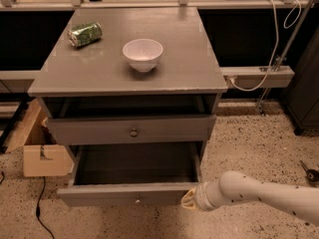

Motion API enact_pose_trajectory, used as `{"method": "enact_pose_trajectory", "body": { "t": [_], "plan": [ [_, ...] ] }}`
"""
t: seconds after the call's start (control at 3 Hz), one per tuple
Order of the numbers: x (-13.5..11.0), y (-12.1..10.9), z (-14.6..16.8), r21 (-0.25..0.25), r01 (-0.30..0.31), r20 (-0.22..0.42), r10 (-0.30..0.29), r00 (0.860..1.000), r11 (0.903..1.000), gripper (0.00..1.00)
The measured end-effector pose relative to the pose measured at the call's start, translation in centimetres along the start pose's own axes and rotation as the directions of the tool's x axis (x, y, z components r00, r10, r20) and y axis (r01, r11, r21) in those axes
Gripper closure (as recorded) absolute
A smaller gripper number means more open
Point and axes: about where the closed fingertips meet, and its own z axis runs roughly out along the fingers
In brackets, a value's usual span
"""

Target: Close middle drawer

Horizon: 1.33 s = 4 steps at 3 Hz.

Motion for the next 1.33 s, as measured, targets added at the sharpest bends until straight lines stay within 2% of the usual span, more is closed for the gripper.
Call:
{"method": "enact_pose_trajectory", "body": {
  "t": [0.33, 0.67, 1.0, 1.33],
  "plan": [
    [-0.2, -1.8, 0.3, 0.122, -0.045, 0.038, 0.04, 0.998, 0.9916, 1.0],
    [-0.2, -1.8, 0.4, 0.123, -0.044, 0.038, 0.039, 0.998, 0.9914, 1.0],
    [0.1, -2.9, 0.7, 0.149, -0.039, 0.045, 0.033, 0.998, 0.988, 1.0],
    [0.9, -5.2, 0.9, 0.199, -0.036, 0.063, 0.024, 0.998, 0.9794, 1.0]
  ]
}}
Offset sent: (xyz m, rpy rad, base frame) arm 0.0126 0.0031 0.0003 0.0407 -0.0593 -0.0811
